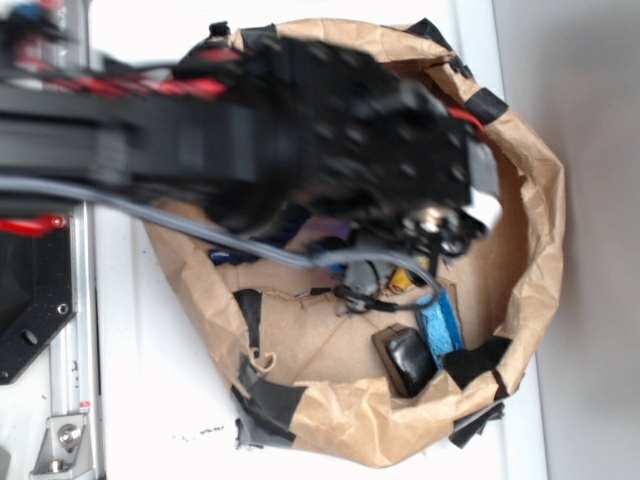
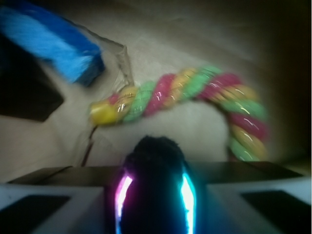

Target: Grab the blue rope.

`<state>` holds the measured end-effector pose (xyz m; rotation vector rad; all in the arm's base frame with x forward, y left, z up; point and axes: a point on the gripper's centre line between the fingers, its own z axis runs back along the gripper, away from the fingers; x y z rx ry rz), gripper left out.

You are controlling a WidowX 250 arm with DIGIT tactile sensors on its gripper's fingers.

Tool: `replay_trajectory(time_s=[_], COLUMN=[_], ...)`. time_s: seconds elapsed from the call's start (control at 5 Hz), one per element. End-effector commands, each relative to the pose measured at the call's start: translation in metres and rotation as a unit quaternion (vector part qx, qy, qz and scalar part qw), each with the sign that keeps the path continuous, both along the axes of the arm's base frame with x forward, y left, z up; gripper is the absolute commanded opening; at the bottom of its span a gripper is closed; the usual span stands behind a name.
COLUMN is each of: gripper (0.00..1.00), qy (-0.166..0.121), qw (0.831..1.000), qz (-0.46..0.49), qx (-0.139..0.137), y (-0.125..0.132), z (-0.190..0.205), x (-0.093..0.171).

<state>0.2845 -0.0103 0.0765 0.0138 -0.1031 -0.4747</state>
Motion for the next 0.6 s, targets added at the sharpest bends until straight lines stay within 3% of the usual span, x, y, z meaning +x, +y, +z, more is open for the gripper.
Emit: replay_trajectory(time_s=[0.0,0.2,0.4], gripper=[0.00,0.00,0.00], qy=[-0.037,-0.006,-0.013], qw=[0.986,0.974,0.970], qz=[0.161,0.222,0.236], qx=[-0.007,-0.048,-0.050], y=[0.011,0.008,0.005], z=[0.094,0.107,0.116], x=[-0.017,-0.017,-0.022])
